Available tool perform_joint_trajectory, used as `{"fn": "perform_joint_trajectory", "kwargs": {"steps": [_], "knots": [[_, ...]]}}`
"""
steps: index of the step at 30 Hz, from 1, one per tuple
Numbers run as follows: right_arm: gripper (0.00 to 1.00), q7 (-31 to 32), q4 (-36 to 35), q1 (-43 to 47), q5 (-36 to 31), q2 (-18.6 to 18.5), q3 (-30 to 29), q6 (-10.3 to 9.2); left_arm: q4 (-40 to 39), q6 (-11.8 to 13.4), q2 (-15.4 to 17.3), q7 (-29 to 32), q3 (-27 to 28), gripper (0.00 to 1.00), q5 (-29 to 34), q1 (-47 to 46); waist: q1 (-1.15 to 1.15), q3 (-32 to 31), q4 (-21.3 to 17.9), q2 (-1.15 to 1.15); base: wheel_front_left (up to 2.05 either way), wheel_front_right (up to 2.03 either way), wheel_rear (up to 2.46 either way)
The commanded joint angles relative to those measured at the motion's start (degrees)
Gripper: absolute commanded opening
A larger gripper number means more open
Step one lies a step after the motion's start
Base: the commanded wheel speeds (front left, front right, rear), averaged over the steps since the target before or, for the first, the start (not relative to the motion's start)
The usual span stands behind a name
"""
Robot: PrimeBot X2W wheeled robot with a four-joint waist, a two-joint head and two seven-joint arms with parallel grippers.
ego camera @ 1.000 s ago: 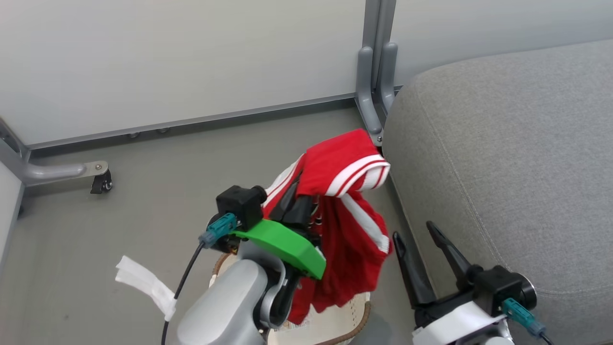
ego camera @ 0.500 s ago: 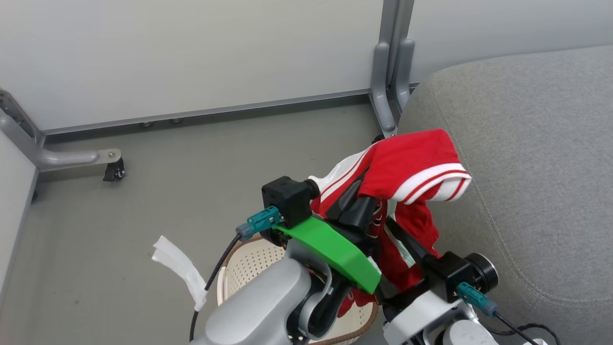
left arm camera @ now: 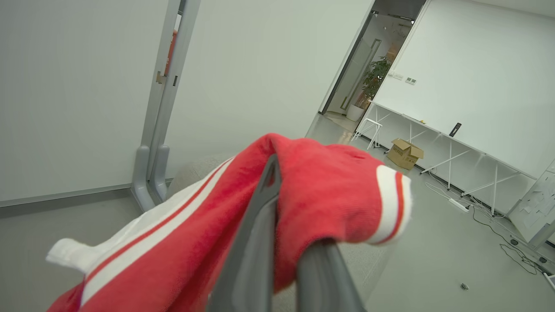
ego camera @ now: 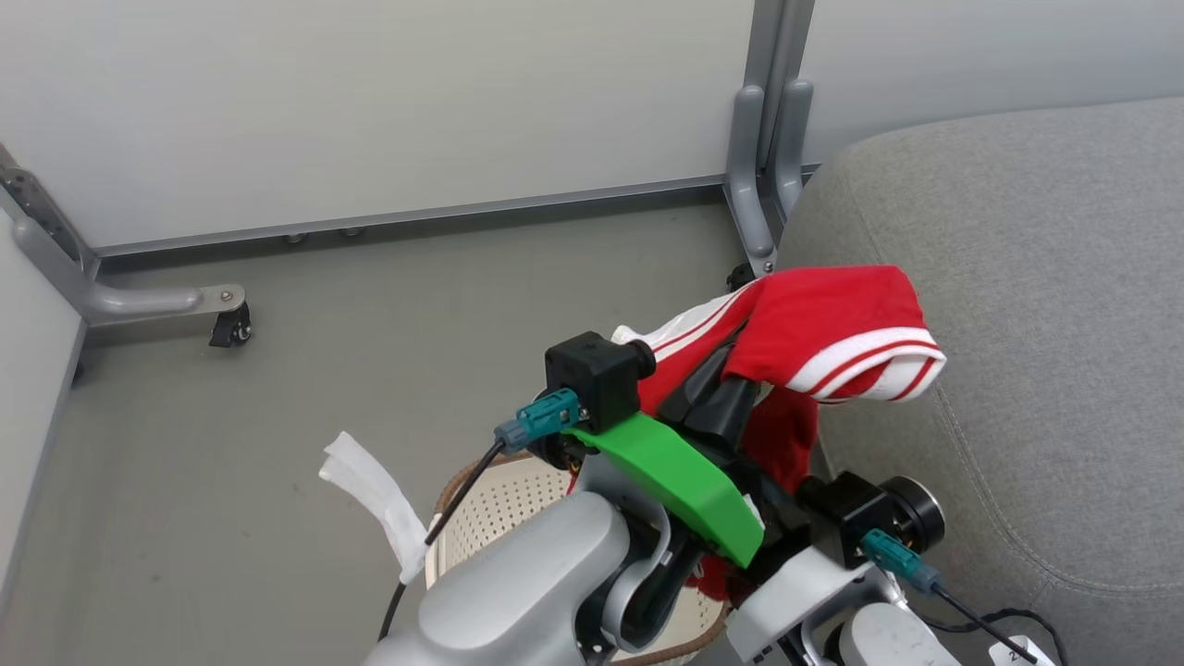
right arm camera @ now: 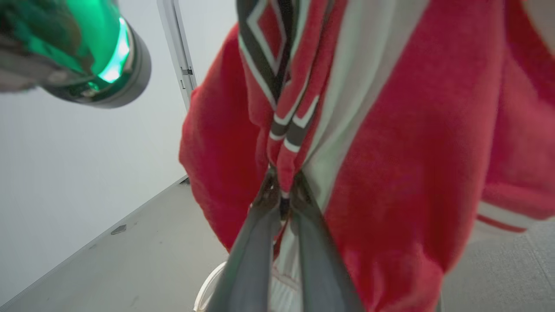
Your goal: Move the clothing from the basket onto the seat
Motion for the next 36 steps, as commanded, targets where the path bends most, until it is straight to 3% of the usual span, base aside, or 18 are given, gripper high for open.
{"fn": "perform_joint_trajectory", "kwargs": {"steps": [1,23,30,31,32,36], "knots": [[0.0,-0.18,0.1,-0.04,-0.16,-0.12,-0.37,-0.02,0.64,0.21,0.06,-0.26,0.33,0.0,0.36,-0.97,0.0,0.04,-0.02,0.0,0.0,0.0,0.0],[0.0,-0.17,0.01,1.22,0.6,-0.17,-1.47,-0.02,4.82,-0.65,0.08,-0.54,4.8,0.0,2.67,1.4,0.0,0.54,0.31,0.0,0.0,0.0,0.0],[0.0,-0.17,-0.39,1.5,0.64,-0.3,-1.78,-0.02,6.1,0.36,0.08,-0.54,4.85,0.0,4.03,1.68,0.0,0.18,0.46,0.0,0.0,0.0,0.0],[0.0,-0.17,-0.48,1.49,0.66,-0.31,-1.84,-0.02,6.21,0.54,0.09,-0.54,4.82,0.13,4.12,1.73,0.0,0.14,0.51,0.0,0.0,0.0,0.0],[0.0,-0.17,-0.55,1.51,0.64,-0.32,-1.91,-0.02,6.36,0.76,0.09,-0.54,4.76,1.0,4.33,1.73,0.0,0.09,0.57,0.0,0.0,0.0,0.0],[0.0,-0.17,-0.81,1.72,0.8,-0.33,-2.27,-0.02,7.13,0.99,0.08,-0.54,4.08,1.0,4.44,1.71,0.0,-0.11,0.83,0.0,0.0,0.0,0.0]]}}
